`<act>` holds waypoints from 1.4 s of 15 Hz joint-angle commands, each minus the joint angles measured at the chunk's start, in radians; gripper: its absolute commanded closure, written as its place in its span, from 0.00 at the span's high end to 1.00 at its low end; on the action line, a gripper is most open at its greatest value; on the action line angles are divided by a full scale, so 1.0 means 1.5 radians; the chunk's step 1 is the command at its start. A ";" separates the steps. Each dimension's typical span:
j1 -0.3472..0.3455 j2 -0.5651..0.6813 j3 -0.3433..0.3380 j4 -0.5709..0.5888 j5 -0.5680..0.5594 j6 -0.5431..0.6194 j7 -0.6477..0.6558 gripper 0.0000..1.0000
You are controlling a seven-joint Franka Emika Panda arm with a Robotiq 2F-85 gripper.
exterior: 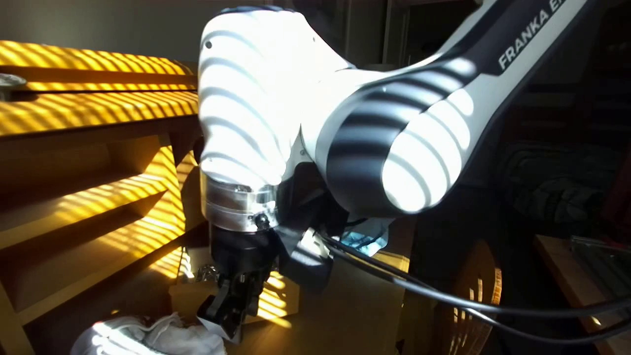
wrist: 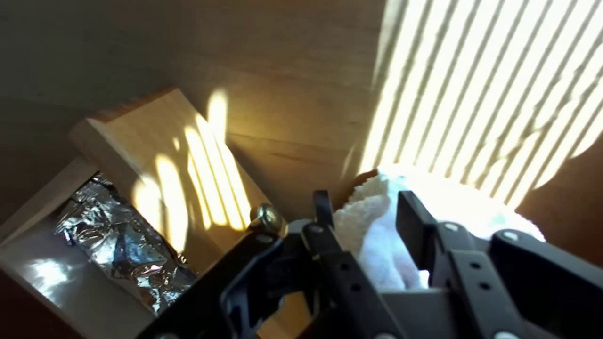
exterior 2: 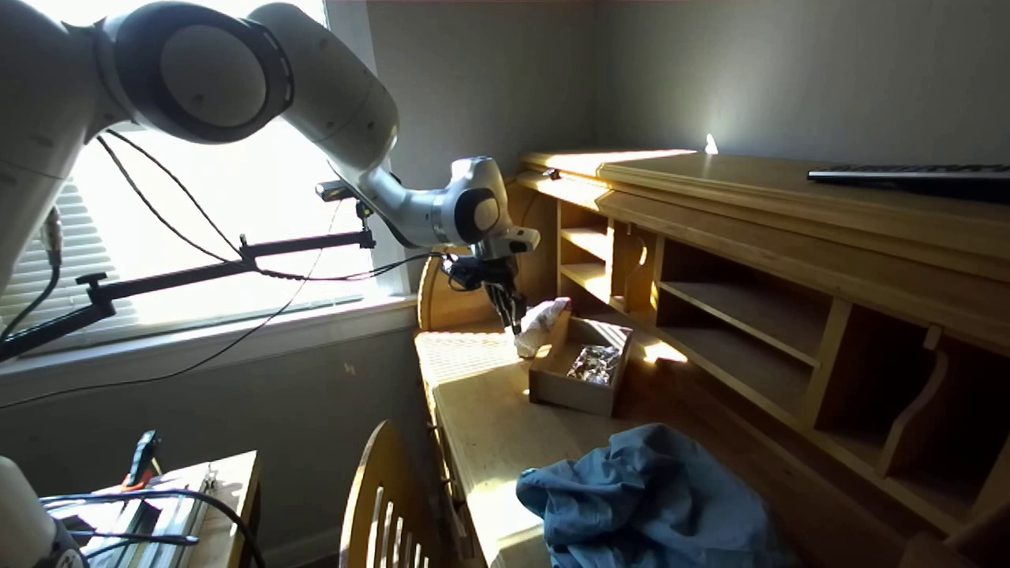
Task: Open the top drawer on the right, remove the top drawer on the left and put it on the table
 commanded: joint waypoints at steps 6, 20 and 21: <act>-0.013 -0.198 0.023 -0.025 0.214 -0.270 -0.084 1.00; -0.012 -0.260 0.015 -0.003 0.190 -0.391 -0.009 1.00; -0.012 -0.260 0.015 -0.005 0.190 -0.391 -0.009 1.00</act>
